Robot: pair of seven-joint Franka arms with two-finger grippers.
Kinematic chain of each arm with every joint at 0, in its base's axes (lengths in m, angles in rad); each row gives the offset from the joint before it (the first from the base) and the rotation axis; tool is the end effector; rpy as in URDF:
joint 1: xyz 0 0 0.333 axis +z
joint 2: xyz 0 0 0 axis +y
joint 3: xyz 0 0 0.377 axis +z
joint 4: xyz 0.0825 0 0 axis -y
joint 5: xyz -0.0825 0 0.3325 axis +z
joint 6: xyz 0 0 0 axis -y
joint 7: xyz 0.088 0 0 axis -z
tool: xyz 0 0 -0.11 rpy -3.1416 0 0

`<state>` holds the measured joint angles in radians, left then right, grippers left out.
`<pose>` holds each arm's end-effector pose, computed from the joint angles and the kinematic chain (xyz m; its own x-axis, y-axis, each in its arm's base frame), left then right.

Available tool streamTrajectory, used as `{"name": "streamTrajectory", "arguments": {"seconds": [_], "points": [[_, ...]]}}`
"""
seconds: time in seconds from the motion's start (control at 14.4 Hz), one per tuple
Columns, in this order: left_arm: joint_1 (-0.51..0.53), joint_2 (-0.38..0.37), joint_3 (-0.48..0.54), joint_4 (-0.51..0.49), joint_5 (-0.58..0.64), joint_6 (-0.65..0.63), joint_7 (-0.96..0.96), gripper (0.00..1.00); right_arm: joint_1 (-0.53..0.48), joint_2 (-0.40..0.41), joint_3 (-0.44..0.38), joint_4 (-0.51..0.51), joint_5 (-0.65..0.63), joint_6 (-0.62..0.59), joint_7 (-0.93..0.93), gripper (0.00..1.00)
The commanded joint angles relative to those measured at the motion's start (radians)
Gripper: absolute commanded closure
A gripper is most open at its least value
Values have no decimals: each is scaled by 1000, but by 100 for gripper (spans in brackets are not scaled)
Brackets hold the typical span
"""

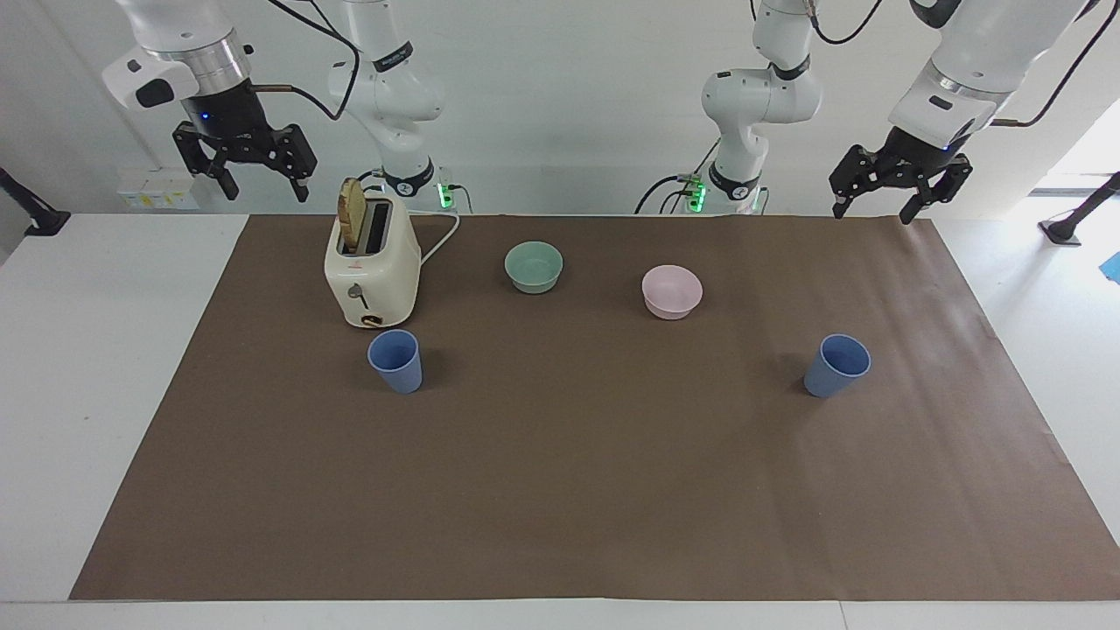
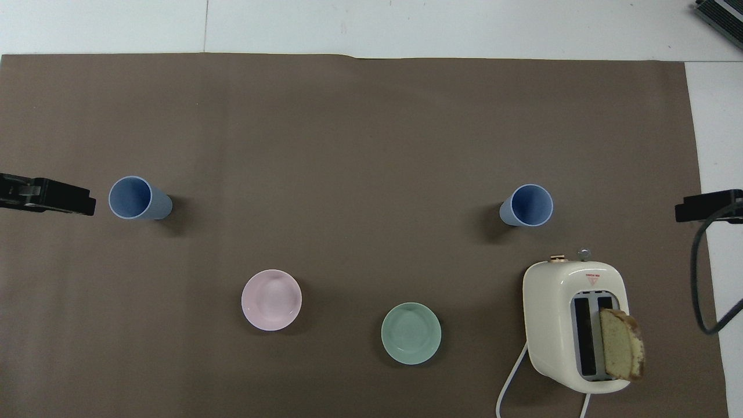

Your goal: Stack blue cups with both arms

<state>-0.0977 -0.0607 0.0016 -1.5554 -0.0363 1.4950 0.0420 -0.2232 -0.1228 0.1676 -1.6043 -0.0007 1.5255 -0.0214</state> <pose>0.4702 -0.0495 0.7120 0.9901 -0.1404 0.0019 -0.1403 -0.9894 0.0362 0.4527 -0.0179 0.7222 0.9985 -0.0346 0.0418 -0.0355 -0.9991 0.0220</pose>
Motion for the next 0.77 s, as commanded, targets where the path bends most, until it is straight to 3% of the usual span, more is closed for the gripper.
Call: {"name": "streamTrajectory", "arguments": {"seconds": [0.0, 0.7], "points": [[4, -47, 1, -63, -7, 21, 6, 0, -2, -9, 1, 3, 21, -18, 14, 0], [33, -44, 3, -51, -11, 30, -2, 0, -2, -9, 1, 3, 21, -18, 14, 0]]}}
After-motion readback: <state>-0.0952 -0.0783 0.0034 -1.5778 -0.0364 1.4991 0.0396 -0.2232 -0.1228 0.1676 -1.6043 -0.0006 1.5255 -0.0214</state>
